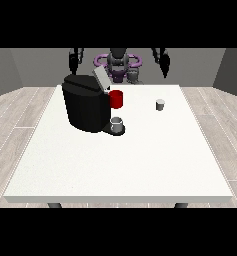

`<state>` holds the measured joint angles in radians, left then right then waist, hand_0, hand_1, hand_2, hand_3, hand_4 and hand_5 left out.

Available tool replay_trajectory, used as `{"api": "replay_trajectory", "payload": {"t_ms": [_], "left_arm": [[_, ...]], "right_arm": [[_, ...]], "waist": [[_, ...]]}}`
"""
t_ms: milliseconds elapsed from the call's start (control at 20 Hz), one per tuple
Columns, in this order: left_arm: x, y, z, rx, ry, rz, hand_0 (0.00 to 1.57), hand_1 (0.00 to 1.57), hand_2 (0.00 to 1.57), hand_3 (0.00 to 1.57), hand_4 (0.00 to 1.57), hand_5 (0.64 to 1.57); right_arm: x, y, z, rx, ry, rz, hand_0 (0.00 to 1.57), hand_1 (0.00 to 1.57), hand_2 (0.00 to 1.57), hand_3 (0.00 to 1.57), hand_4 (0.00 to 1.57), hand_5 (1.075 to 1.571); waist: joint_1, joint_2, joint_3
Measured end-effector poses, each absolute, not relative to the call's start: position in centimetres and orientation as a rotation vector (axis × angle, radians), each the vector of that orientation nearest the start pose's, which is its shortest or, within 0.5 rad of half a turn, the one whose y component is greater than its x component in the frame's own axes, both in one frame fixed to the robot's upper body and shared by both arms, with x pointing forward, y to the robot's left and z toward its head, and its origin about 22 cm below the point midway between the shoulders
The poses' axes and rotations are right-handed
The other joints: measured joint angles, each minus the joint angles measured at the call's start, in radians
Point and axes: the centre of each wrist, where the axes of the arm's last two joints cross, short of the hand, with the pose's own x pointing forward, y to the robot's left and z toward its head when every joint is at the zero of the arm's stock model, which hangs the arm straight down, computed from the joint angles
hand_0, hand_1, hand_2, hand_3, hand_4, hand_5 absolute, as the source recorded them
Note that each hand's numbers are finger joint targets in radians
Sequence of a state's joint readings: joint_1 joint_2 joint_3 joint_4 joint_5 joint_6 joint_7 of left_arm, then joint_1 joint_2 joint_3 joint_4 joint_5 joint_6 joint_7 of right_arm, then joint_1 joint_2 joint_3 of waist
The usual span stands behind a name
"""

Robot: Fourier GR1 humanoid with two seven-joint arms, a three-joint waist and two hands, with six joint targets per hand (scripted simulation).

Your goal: Insert the coffee pod into the coffee machine and close the lid

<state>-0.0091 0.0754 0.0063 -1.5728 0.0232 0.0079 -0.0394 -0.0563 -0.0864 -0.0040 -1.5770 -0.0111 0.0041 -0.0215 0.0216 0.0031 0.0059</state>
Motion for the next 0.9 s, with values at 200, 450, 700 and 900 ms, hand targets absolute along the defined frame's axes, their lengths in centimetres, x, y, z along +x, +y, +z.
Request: {"api": "replay_trajectory", "payload": {"t_ms": [200,450,700,900], "left_arm": [[24.1,27.0,0.4,0.095,-1.634,-0.178,0.0,0.0,0.0,0.0,0.0,1.571],[24.6,30.7,2.1,0.201,-1.608,-0.479,0.0,0.0,0.0,0.0,0.0,1.571],[26.7,34.6,4.5,0.306,-1.56,-0.621,0.0,0.0,0.0,0.0,0.0,1.571],[28.2,36.0,5.1,0.377,-1.493,-0.707,0.0,0.0,0.0,0.0,0.0,1.571]], "right_arm": [[25.2,-24.6,1.3,-0.039,-1.616,0.075,0.0,0.0,0.0,0.0,0.0,1.571],[25.1,-25.2,1.0,-0.154,-1.617,0.072,0.0,0.0,0.0,0.0,0.0,1.571],[25.8,-24.3,1.9,-0.228,-1.672,0.09,0.0,0.0,0.0,0.0,0.0,1.571],[26.6,-22.7,2.9,-0.237,-1.708,0.112,0.0,0.0,0.0,0.0,0.0,1.571]], "waist": [[-0.013,-0.001,-0.0038],[-0.051,0.026,-0.005],[-0.099,0.086,-0.0058],[-0.134,0.131,-0.0062]]}}
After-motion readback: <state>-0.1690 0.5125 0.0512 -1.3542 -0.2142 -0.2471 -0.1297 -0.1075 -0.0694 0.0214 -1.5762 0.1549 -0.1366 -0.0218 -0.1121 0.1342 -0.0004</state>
